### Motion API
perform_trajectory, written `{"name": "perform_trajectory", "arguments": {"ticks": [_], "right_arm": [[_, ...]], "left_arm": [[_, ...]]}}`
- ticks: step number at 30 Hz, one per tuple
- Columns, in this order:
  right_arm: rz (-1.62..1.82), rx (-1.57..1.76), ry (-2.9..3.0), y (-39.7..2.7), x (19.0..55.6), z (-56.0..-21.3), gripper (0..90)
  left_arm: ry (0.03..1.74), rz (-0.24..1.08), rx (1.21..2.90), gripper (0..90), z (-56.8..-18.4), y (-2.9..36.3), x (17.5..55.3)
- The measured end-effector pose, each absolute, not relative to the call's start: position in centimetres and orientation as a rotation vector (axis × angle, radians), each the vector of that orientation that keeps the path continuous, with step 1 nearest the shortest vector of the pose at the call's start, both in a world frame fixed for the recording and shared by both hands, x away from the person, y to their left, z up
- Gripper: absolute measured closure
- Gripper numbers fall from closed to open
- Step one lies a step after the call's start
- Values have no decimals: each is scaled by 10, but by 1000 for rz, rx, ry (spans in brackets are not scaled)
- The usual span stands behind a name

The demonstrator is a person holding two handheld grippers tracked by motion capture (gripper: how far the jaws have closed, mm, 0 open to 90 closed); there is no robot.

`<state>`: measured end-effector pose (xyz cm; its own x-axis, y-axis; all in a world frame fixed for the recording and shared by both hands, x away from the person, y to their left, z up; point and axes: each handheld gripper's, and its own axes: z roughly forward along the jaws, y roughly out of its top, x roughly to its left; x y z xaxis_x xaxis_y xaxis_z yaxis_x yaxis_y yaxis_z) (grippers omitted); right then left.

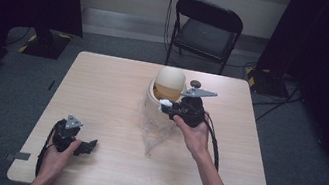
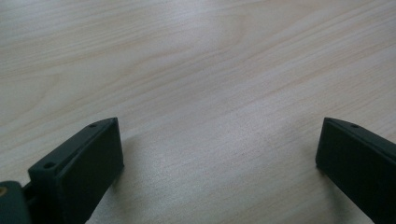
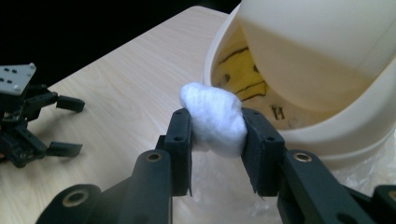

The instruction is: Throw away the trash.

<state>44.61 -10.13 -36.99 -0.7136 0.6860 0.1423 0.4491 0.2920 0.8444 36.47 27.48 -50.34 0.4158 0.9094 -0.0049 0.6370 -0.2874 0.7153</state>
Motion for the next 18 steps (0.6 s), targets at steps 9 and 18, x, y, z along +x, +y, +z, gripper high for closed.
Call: {"name": "perform_trajectory", "arguments": {"ticks": [9,18], "right_arm": [[1384,1079,2293,-98,466,-365,661],[1332,1114,2294,-92,483,-369,661]], "left_arm": [[1307,544,2030,2,-503,275,365],[1307,544,2029,2,-503,275,365]]}}
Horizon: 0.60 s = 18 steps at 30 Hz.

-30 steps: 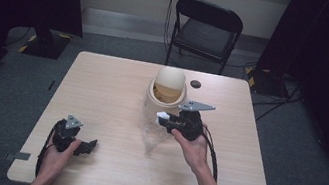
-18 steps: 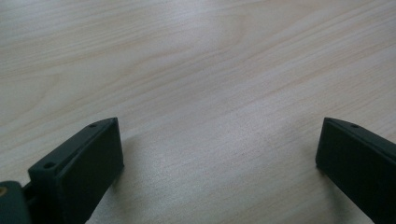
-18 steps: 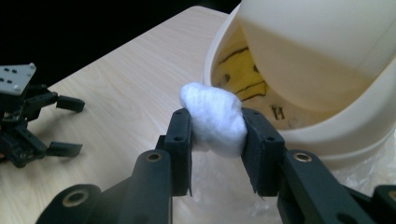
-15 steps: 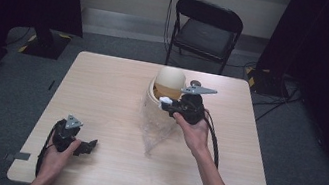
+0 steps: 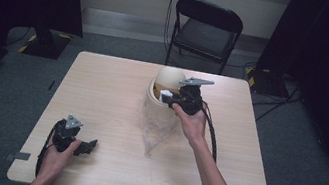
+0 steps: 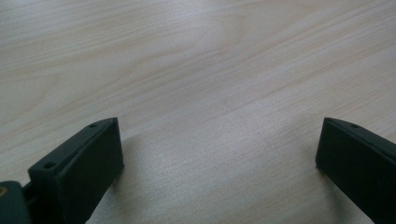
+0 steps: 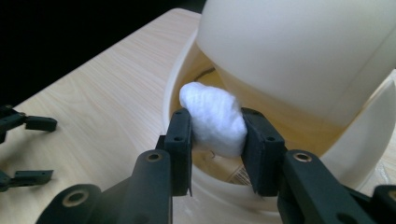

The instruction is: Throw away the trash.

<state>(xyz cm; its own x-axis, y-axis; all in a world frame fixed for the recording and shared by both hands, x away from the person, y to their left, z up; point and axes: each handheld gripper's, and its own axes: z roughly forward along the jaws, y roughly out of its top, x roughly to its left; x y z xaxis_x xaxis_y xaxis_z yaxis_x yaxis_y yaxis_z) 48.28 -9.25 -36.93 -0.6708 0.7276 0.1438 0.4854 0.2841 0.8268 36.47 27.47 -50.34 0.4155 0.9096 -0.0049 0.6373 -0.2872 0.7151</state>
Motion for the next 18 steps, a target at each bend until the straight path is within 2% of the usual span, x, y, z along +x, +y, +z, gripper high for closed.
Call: {"name": "perform_trajectory", "arguments": {"ticks": [18], "right_arm": [[1240,1155,2291,-83,492,-377,647]], "left_arm": [[1307,544,2030,2,-503,275,365]]}}
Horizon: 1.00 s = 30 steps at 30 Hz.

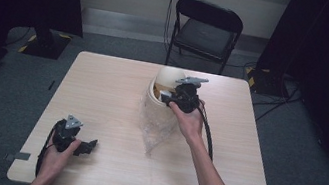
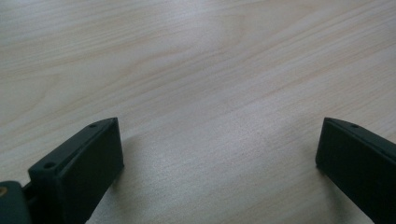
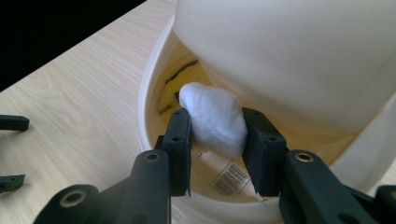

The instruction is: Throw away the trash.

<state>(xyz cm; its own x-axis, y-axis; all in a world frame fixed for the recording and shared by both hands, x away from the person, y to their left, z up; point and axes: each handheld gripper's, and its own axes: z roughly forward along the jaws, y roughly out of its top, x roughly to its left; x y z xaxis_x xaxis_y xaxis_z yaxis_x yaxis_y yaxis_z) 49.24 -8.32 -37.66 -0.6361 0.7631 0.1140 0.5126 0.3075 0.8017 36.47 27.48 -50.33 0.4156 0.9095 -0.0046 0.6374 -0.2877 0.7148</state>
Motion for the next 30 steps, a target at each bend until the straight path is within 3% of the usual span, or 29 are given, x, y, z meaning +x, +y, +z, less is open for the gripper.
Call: {"name": "perform_trajectory", "arguments": {"ticks": [22,25,30], "right_arm": [[1268,1188,2292,-82,493,-374,507],[1269,1189,2288,-82,492,-375,512],[1276,1173,2291,-83,491,-373,615]], "left_arm": [[1306,544,2030,2,-503,275,365],[1307,544,2029,2,-503,275,365],[1306,544,2030,2,-503,275,365]]}}
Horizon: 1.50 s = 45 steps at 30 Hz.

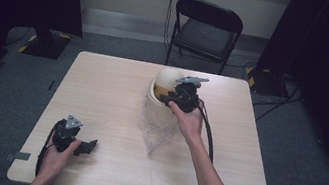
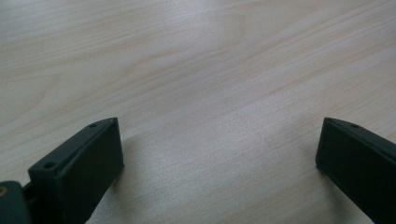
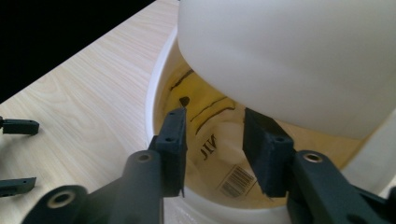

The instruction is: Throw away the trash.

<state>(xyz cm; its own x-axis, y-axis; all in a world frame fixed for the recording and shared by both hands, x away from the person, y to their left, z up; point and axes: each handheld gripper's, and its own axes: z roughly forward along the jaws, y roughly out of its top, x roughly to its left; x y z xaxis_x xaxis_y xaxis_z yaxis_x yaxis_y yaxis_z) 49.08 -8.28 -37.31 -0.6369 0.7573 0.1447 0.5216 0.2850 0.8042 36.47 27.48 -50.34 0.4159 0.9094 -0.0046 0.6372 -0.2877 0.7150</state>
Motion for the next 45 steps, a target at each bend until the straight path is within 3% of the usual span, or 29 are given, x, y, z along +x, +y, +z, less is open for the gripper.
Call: {"name": "perform_trajectory", "arguments": {"ticks": [8,30,45], "right_arm": [[1342,1137,2271,-90,478,-364,637],[1365,1155,2198,-125,436,-361,204],[1268,1263,2119,-174,405,-380,157]], "left_arm": [[1307,544,2029,2,-503,275,365],[1310,548,2030,3,-503,275,364],[1311,548,2030,4,-503,276,363]]}}
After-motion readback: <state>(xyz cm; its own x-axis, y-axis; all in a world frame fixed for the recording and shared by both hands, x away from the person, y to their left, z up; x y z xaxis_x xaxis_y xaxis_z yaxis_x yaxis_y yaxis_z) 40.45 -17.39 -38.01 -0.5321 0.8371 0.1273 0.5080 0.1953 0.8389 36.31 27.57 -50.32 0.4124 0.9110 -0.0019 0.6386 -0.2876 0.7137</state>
